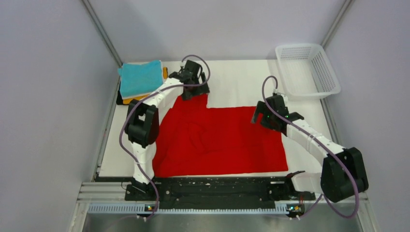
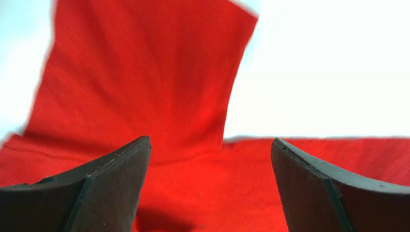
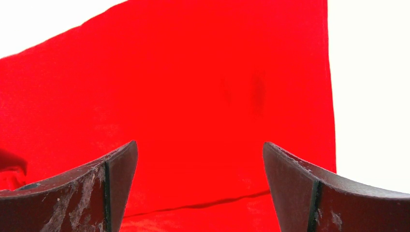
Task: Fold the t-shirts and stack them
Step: Grab the side of the flattened tshirt furthest away from the robot with both arms
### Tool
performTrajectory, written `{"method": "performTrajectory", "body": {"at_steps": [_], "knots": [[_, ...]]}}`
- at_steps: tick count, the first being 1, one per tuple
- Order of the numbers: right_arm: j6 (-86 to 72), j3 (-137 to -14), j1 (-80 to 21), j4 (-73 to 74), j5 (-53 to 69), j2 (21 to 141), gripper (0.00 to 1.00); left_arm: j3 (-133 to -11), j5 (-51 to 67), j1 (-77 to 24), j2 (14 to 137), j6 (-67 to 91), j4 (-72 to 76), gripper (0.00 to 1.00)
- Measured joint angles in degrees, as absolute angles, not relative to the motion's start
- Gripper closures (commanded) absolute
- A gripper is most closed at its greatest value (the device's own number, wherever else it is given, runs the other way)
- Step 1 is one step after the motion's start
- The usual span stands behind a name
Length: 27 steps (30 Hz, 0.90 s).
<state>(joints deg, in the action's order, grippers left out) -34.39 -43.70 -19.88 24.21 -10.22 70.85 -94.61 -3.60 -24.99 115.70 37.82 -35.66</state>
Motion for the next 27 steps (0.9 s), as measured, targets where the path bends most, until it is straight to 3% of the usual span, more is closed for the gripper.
{"method": "performTrajectory", "body": {"at_steps": [5, 13, 27], "knots": [[-33.8, -45.9, -16.9, 22.1, -9.2, 76.4, 0.01, -106.7, -7.4, -21.6, 120.1, 35.2, -36.2, 0.01], [-32.3, -49.8, -14.8, 19.4, -7.5, 84.0, 0.01, -125.7, -8.3, -13.5, 136.9, 31.3, -37.7, 0.08], [-31.0, -50.8, -14.1, 18.4, -5.9, 89.1, 0.01, -129.0, -8.9, -13.0, 143.5, 28.8, -39.3, 0.22]]}}
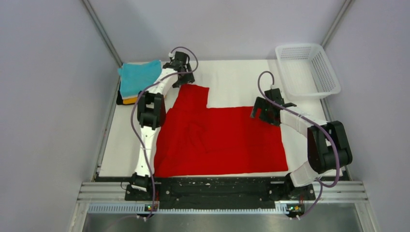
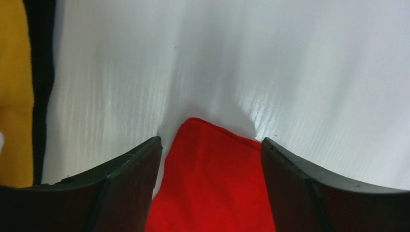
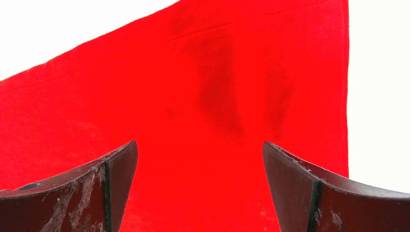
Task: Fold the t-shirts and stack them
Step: Grab the side of the flattened tshirt furthest away from the robot with both arms
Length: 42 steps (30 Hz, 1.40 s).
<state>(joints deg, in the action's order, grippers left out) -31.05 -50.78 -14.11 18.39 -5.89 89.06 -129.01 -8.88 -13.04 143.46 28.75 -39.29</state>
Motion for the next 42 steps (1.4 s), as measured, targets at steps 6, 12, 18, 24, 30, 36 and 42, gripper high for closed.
{"method": "performTrajectory", "body": {"at_steps": [6, 12, 18, 24, 30, 36, 42], "knots": [[-31.1, -50.8, -14.1, 18.4, -5.9, 89.1, 0.01, -130.4, -10.3, -14.0, 144.6, 28.1, -41.2, 0.31], [-31.0, -50.6, -14.1, 18.4, -5.9, 89.1, 0.01, -131.3, -13.8, -15.4, 145.0, 27.1, -44.1, 0.42], [-31.0, -49.5, -14.1, 18.1, -6.2, 88.3, 0.01, -134.3, -16.8, -16.8, 146.8, 26.8, -46.0, 0.56], [-31.0, -48.4, -13.9, 18.2, -7.1, 87.0, 0.01, -135.8, -17.5, -17.5, 147.7, 26.7, -46.2, 0.90], [-31.3, -49.9, -12.5, 18.9, -10.6, 87.3, 0.02, -135.8, -17.4, -17.6, 147.7, 25.6, -46.2, 1.00], [-31.2, -62.4, -12.1, 19.3, -18.0, 95.4, 0.02, -135.7, -16.4, -17.4, 147.5, 25.1, -46.0, 1.00], [-30.6, -72.3, -11.3, 21.0, -25.3, 106.3, 0.04, -132.0, -13.8, -17.3, 145.1, 25.2, -44.6, 1.00]]}}
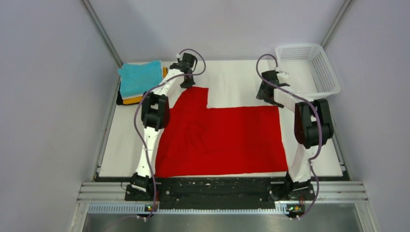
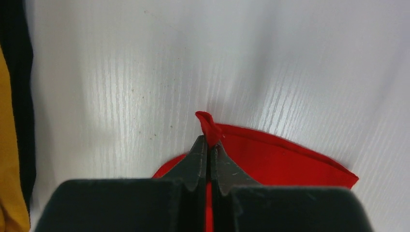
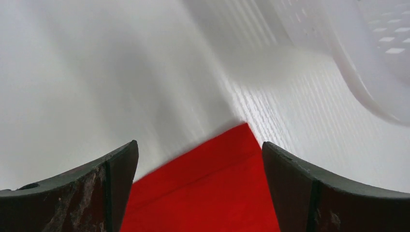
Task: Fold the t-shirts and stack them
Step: Grab the side of the flattened tshirt furthest away from the robot with both arms, then fold the other side of the tshirt into a rectangle
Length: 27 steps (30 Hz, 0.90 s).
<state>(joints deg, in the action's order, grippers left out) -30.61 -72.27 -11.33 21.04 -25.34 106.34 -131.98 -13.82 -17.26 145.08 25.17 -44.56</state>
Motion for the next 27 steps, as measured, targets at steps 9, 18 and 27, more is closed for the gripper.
{"method": "performTrajectory", "body": {"at_steps": [9, 18, 27], "knots": [[-30.0, -78.1, -10.6, 25.1, -32.4, 114.2, 0.11, -125.3, -12.2, -17.3, 138.0, 25.2, -42.2, 1.00], [-31.6, -73.4, -10.3, 23.0, -31.9, 111.7, 0.35, -122.6, -11.4, -17.3, 135.4, 25.3, -40.5, 1.00], [-33.2, -68.9, -10.3, 21.7, -30.3, 108.5, 0.56, -119.3, -11.4, -17.9, 133.4, 25.3, -40.5, 1.00]]}}
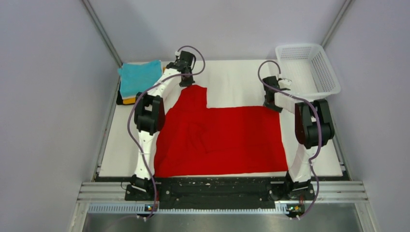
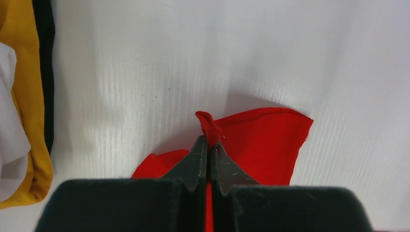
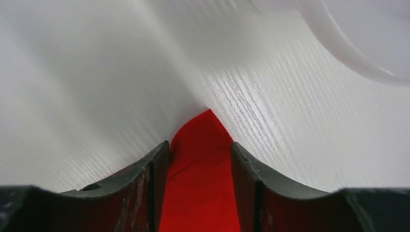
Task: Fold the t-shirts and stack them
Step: Fold the other side of the tshirt into a rectangle
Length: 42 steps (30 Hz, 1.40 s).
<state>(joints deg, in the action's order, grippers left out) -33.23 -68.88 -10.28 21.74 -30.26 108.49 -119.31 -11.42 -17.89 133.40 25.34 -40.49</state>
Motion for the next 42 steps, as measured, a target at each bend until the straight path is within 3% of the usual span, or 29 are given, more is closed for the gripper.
{"method": "performTrajectory", "body": {"at_steps": [2, 9, 13, 14, 26, 42], "knots": [[-33.5, -68.9, -10.3, 21.6, -29.9, 108.5, 0.64, -118.9, -11.4, -18.1, 132.8, 25.3, -40.2, 1.00], [-35.4, -67.7, -10.3, 18.9, -29.6, 108.5, 0.73, -117.5, -11.6, -18.7, 130.9, 25.4, -39.9, 1.00], [-36.6, -67.0, -10.3, 18.0, -30.0, 108.3, 0.92, -116.8, -11.6, -18.7, 130.4, 25.5, -39.6, 1.00], [-36.7, -66.9, -10.3, 17.8, -30.2, 108.2, 1.00, -116.7, -11.6, -18.7, 130.3, 25.5, -39.6, 1.00], [-34.9, -65.1, -10.2, 17.3, -28.1, 105.8, 1.00, -112.7, -10.4, -19.0, 125.1, 24.8, -38.6, 1.00], [-26.2, -53.8, -11.4, 14.6, -16.3, 89.2, 1.00, -83.9, -9.1, -27.6, 97.1, 22.3, -33.7, 1.00]]}}
